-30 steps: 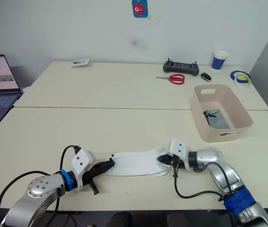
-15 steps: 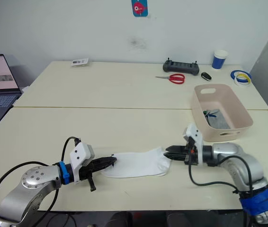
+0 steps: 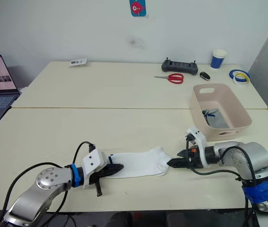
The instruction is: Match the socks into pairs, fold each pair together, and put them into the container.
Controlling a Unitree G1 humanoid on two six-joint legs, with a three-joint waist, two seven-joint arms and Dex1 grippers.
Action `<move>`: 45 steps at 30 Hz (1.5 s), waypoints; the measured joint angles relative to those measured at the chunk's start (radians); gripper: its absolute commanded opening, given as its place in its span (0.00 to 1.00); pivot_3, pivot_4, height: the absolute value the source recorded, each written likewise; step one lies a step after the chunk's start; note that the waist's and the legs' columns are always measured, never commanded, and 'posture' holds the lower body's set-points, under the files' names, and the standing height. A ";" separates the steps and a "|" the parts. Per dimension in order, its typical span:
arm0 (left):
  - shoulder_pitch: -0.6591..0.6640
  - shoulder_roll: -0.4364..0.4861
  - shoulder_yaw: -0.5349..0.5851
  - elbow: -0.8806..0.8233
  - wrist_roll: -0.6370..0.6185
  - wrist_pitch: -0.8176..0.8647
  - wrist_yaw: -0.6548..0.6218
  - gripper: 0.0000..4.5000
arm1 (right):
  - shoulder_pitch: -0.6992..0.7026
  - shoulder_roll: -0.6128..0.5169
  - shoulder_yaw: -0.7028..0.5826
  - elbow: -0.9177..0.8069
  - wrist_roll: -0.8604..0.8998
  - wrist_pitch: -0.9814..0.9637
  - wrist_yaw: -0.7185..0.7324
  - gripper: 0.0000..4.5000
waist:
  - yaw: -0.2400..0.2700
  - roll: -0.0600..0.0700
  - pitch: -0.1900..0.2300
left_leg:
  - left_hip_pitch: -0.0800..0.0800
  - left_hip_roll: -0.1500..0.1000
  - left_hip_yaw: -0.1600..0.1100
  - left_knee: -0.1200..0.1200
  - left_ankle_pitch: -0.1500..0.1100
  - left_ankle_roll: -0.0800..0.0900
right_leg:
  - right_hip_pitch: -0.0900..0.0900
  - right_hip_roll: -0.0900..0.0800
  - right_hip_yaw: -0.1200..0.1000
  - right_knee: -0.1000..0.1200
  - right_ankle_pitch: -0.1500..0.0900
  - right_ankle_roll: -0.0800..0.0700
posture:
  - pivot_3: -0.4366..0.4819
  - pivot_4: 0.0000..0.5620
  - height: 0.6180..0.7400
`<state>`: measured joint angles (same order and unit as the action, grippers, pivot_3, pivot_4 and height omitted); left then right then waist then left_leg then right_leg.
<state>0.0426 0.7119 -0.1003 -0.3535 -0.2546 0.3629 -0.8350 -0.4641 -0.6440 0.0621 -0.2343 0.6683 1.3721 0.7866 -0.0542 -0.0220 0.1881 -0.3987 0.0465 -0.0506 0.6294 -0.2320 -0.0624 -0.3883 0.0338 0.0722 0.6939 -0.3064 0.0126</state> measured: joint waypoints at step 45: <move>-0.056 -0.092 -0.010 -0.062 -0.106 0.187 0.015 0.00 | -0.060 0.098 -0.101 0.152 0.134 0.219 -0.041 0.01 | -0.002 0.001 -0.001 | -0.002 0.000 0.000 0.000 0.000 0.000 | -0.001 0.001 -0.001 -0.002 0.000 0.000 | 0.48 0.27 1.00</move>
<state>-0.0132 0.6200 -0.1102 -0.4155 -0.3603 0.5498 -0.8200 -0.5242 -0.5463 -0.0389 -0.0827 0.8027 1.5910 0.7457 -0.0566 -0.0210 0.1867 -0.4008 0.0466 -0.0509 0.6289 -0.2321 -0.0622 -0.3892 0.0346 0.0715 0.6917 -0.3063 0.0128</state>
